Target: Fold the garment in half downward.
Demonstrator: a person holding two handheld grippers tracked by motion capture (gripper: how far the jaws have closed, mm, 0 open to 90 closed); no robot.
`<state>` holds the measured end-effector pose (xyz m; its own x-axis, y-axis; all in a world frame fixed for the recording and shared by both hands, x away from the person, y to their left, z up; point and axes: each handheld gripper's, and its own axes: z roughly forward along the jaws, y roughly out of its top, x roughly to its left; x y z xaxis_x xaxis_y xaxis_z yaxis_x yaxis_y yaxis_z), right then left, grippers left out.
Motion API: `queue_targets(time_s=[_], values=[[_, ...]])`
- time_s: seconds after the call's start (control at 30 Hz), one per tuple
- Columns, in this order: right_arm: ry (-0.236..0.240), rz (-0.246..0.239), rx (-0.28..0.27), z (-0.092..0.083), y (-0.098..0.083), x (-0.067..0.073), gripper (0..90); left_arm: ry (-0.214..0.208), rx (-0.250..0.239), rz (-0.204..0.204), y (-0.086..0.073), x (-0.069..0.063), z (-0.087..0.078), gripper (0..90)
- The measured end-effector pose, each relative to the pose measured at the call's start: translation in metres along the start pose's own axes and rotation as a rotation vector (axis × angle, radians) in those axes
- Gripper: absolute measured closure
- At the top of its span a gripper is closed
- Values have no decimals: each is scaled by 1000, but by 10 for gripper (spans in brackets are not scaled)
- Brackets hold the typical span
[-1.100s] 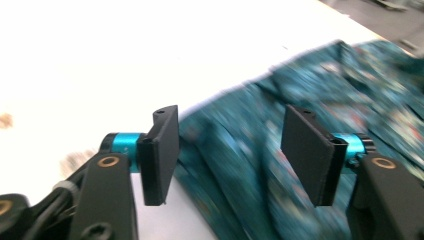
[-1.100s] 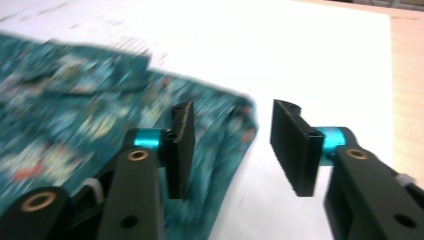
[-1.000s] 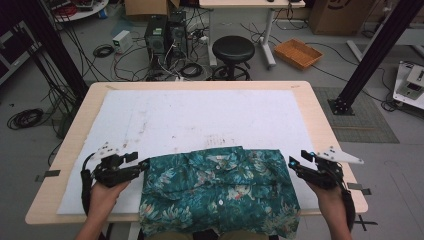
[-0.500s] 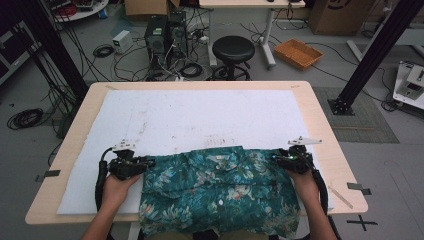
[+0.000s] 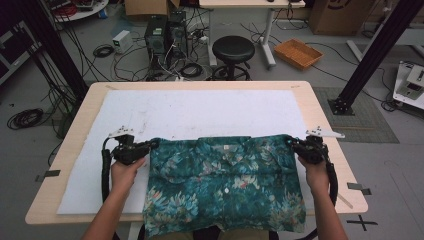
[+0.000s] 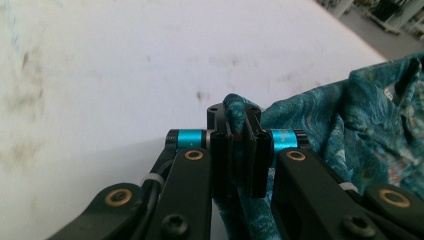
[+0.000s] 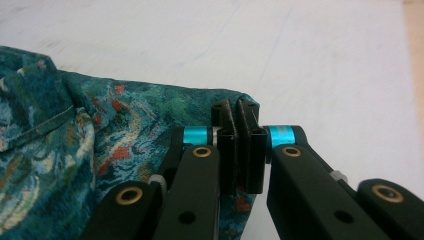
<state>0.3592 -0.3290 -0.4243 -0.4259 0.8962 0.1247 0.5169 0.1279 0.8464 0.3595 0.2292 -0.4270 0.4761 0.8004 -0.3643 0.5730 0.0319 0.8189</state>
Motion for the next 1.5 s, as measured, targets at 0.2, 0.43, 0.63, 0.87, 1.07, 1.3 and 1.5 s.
queue_targets(time_s=[0.2,0.43,0.63,0.87,1.07,1.3,1.5], values=[[-43,18,-4,15,30,-20,879,3,4,-3,21,7,34,840],[-78,53,31,39,35,-36,878,50,31,-12,29,17,67,837],[-94,51,53,43,32,-35,753,105,23,16,31,14,64,601],[65,34,15,14,29,-23,522,-65,-15,64,21,2,29,500],[156,-78,98,11,9,-5,573,-110,70,133,3,-13,30,441],[111,-111,134,9,-5,-4,873,-83,193,221,-12,-24,39,865],[138,-76,50,-16,-17,-6,875,-151,98,205,-14,-29,16,873]])
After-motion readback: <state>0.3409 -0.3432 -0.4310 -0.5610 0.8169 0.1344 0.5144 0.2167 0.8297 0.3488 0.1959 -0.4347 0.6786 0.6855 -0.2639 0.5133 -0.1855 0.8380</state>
